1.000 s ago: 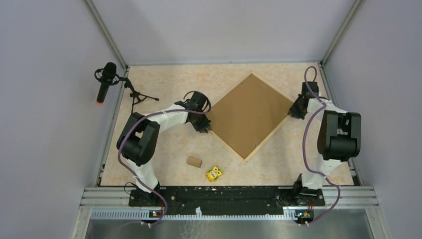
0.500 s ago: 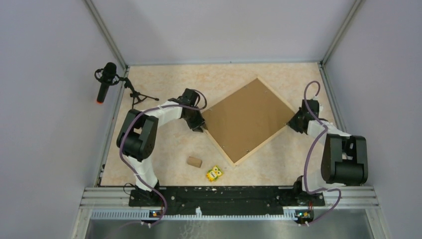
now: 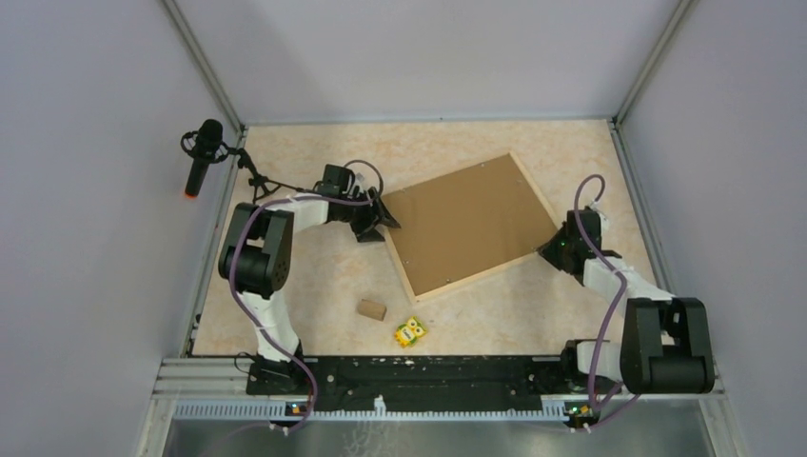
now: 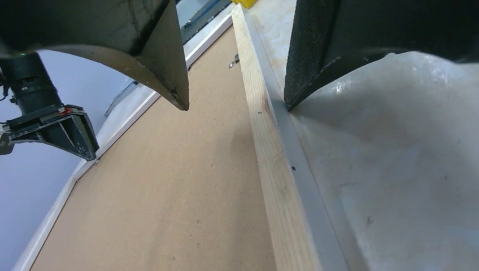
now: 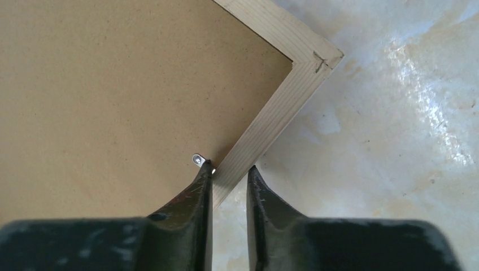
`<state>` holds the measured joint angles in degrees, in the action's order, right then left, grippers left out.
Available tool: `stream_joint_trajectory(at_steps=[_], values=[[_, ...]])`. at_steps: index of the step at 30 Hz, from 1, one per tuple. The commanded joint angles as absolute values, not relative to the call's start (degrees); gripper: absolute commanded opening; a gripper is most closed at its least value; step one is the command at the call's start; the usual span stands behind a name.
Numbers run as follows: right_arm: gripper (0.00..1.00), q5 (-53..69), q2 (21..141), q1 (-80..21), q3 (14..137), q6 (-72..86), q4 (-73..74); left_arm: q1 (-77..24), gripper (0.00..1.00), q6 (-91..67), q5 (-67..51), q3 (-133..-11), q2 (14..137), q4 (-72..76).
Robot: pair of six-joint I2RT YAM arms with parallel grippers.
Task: Put the photo into the frame
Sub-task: Install the photo frame at the center of the board, then adjust the photo frame at the center of the board.
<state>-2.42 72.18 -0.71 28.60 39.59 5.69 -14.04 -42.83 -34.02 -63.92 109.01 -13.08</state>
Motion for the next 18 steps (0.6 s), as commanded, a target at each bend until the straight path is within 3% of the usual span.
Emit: stream_joint_trajectory(at_steps=[1, 9, 18], values=[[0.24, 9.0, 70.0, -4.7, 29.3, 31.5, 14.5, -15.0, 0.68, -40.3, -36.6, -63.9, 105.9, -1.4], [0.60, -1.3, 67.6, -4.6, 41.5, 26.2, 22.7, -14.2, 0.80, -44.1, -30.3, -61.6, 101.5, -4.5], [0.96, -2.5, 82.8, 2.5, 56.1, 23.5, 22.2, -14.2, 0.83, -50.2, -23.9, -61.7, 100.6, -12.0]])
